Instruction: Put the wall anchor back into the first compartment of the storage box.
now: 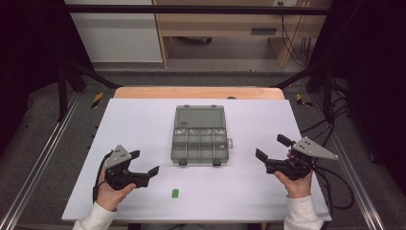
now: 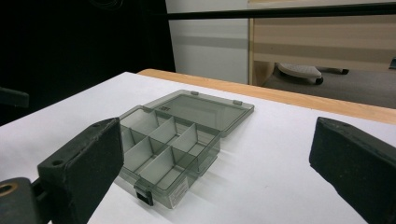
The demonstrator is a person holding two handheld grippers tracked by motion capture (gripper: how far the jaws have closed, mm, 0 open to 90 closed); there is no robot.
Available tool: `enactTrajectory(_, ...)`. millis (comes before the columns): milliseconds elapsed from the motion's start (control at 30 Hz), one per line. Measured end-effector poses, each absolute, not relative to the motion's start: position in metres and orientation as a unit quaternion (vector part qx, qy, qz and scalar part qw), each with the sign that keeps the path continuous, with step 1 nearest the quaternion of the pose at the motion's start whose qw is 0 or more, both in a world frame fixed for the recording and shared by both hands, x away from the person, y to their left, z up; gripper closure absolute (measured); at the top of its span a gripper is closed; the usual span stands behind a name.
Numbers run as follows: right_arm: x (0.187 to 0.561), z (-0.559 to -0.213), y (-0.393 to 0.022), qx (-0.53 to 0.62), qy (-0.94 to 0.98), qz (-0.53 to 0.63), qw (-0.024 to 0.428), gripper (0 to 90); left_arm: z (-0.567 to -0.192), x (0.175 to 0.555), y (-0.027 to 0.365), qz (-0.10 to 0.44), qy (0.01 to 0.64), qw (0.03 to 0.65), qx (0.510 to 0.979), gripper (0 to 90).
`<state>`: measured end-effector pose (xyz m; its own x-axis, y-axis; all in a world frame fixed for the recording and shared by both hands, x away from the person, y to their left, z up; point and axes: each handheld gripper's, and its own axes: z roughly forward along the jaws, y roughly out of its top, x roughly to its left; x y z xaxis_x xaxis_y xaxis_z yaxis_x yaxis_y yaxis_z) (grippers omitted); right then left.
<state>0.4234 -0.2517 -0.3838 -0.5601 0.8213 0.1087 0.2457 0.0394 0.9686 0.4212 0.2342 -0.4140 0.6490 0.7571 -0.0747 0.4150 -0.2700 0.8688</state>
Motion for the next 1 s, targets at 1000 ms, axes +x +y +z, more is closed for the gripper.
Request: enactTrajectory(1000,0.422,-0.383,-0.251,0.398,0.672,0.571,0.253,3.0,-0.465,0.402,0.189,0.139,0.400,0.393,0.816,20.8)
